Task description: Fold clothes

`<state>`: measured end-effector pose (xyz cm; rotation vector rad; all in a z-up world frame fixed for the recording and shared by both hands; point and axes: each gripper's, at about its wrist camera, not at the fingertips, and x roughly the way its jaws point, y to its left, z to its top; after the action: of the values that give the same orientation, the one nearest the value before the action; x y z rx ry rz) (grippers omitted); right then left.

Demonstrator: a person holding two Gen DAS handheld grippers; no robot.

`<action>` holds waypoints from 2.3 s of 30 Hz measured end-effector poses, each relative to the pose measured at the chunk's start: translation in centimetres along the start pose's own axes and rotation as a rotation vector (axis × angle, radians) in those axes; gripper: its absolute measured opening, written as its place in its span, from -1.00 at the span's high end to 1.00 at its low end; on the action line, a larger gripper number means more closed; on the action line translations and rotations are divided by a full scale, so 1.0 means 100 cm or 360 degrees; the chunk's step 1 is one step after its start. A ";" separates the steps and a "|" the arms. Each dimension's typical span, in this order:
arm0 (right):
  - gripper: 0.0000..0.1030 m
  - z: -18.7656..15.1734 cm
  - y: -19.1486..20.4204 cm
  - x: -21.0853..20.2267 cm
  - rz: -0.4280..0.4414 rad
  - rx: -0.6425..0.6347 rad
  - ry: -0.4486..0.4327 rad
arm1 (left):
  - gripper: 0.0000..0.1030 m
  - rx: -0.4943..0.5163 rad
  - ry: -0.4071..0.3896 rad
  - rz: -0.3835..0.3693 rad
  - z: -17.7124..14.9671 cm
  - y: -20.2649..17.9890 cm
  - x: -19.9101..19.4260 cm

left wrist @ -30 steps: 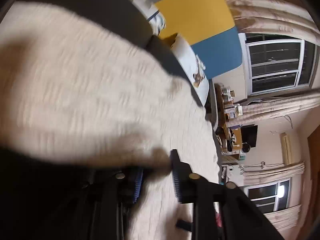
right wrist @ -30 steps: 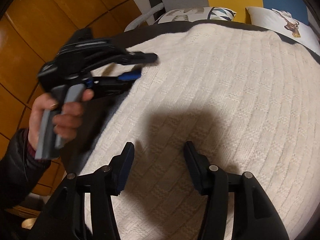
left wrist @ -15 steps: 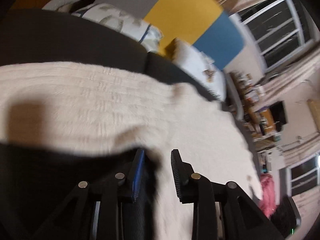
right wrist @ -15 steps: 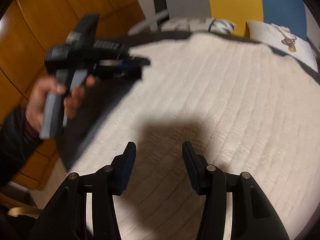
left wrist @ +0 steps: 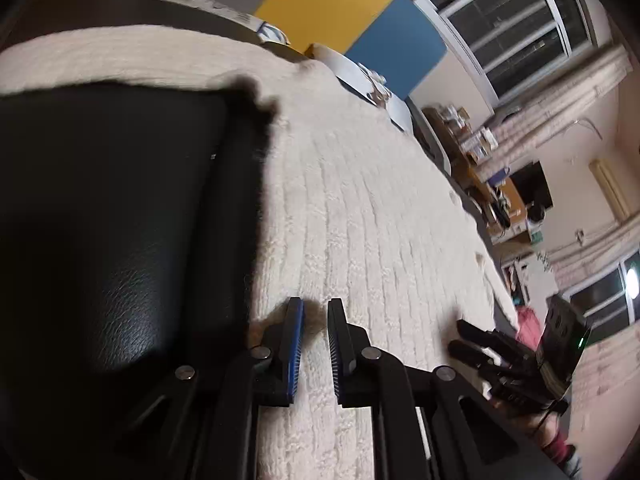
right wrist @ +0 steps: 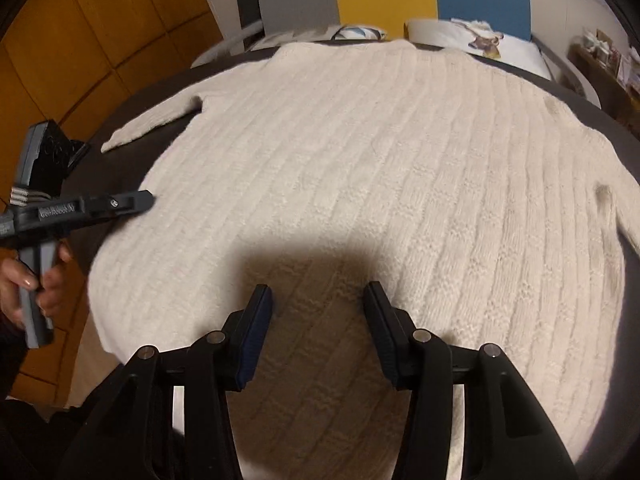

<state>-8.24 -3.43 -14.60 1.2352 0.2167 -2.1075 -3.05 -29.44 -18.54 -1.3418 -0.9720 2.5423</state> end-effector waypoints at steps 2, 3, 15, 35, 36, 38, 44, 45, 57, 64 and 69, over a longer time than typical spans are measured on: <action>0.01 0.002 -0.004 -0.004 0.0048 0.0061 0.0011 | 0.52 0.0055 -0.0008 0.0059 -0.002 -0.012 -0.006; 0.00 0.004 -0.013 -0.014 0.0153 0.0177 -0.0003 | 0.51 0.0118 -0.0047 0.0027 -0.005 -0.025 -0.016; -0.65 -0.176 -0.110 -0.114 0.0922 0.1509 -0.0390 | 0.46 0.0672 0.0136 -0.0181 -0.063 -0.157 0.030; -0.65 -0.255 -0.120 -0.045 0.1006 0.2444 -0.0658 | 0.46 0.0592 0.0248 -0.0178 -0.086 -0.160 0.054; -0.65 -0.254 -0.121 -0.042 0.1042 0.2451 -0.0673 | 0.45 0.0654 0.0260 -0.0212 -0.090 -0.168 0.052; -0.65 -0.244 -0.125 -0.048 0.1101 0.2410 -0.0760 | 0.45 0.0802 0.0278 -0.0166 -0.100 -0.181 0.053; -0.65 -0.220 -0.139 -0.100 0.1120 0.2236 -0.1049 | 0.46 0.0837 0.0365 -0.0083 -0.105 -0.178 0.066; -0.65 -0.220 -0.143 -0.108 0.1095 0.2217 -0.1078 | 0.47 0.0824 0.0369 -0.0082 -0.104 -0.177 0.064; -0.67 -0.250 -0.124 -0.039 0.1009 0.2419 -0.0704 | 0.49 0.0890 0.0330 -0.0048 -0.110 -0.191 0.063; -0.67 -0.224 -0.133 -0.090 0.1062 0.2262 -0.1020 | 0.72 0.0736 0.0334 -0.0064 -0.105 -0.177 0.068; -0.67 -0.226 -0.146 -0.109 0.0999 0.2250 -0.1082 | 0.72 0.0776 0.0320 -0.0041 -0.111 -0.181 0.070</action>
<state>2.17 22.99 -20.45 0.8650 -1.9362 -1.8051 -2.21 -7.11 -17.40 -1.3760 -0.3001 2.3476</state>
